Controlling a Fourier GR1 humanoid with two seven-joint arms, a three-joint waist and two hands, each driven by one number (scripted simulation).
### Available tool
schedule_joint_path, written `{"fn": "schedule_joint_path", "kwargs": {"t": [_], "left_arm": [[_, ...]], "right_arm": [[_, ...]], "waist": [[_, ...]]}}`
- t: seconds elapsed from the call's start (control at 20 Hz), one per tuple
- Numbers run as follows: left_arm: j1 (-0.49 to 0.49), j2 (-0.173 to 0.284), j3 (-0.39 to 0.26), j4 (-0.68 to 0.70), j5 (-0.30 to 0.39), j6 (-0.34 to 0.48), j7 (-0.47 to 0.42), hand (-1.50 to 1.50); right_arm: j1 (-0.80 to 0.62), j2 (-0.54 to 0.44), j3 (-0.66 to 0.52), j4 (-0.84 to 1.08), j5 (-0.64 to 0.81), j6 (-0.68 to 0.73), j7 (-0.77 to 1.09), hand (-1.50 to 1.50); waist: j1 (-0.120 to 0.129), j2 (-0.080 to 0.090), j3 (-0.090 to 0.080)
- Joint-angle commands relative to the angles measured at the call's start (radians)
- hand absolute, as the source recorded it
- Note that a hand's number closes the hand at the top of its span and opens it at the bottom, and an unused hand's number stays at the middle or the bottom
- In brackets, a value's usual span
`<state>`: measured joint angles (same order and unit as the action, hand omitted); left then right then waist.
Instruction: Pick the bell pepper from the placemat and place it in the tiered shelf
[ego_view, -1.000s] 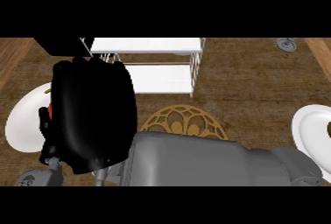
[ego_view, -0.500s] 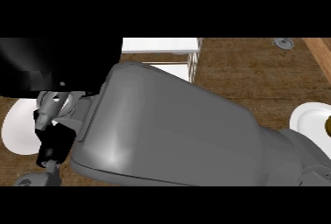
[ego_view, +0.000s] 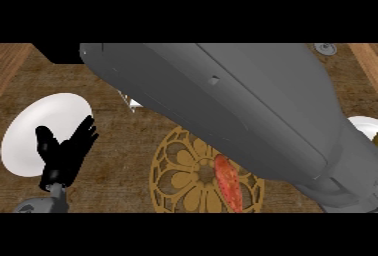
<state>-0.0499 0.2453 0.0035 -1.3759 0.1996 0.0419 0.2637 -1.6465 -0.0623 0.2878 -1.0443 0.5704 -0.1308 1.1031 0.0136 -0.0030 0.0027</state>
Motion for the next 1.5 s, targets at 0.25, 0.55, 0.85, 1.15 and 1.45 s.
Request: {"fn": "schedule_joint_path", "kwargs": {"t": [0.25, 0.55, 0.85, 1.15, 1.45], "left_arm": [[0.036, -0.008, 0.003, 0.049, -0.01, -0.02, -0.028, 0.0], [-0.05, -0.047, -0.014, 0.047, -0.035, 0.037, 0.051, 0.0], [0.003, -0.046, -0.016, 0.017, -0.042, 0.018, 0.014, 0.0], [-0.032, -0.028, 0.01, 0.017, -0.019, -0.005, 0.049, 0.0], [0.016, -0.038, -0.011, -0.006, -0.04, -0.008, 0.039, 0.0]], "right_arm": [[0.015, -0.015, -0.049, 0.223, -0.003, 0.059, -0.155, 1.5], [-0.023, -0.007, -0.078, 0.353, 0.039, 0.026, -0.231, 1.5], [-0.002, 0.0, -0.118, 0.497, 0.06, -0.057, -0.372, 1.5], [-0.025, 0.027, -0.143, 0.553, 0.089, -0.142, -0.425, 1.5], [-0.052, 0.002, -0.195, 0.632, 0.067, -0.123, -0.521, 1.5]], "waist": [[0.007, 0.01, -0.005], [0.002, 0.009, -0.004], [0.017, 0.012, -0.004], [0.015, 0.011, -0.004], [0.025, 0.013, -0.004]]}}
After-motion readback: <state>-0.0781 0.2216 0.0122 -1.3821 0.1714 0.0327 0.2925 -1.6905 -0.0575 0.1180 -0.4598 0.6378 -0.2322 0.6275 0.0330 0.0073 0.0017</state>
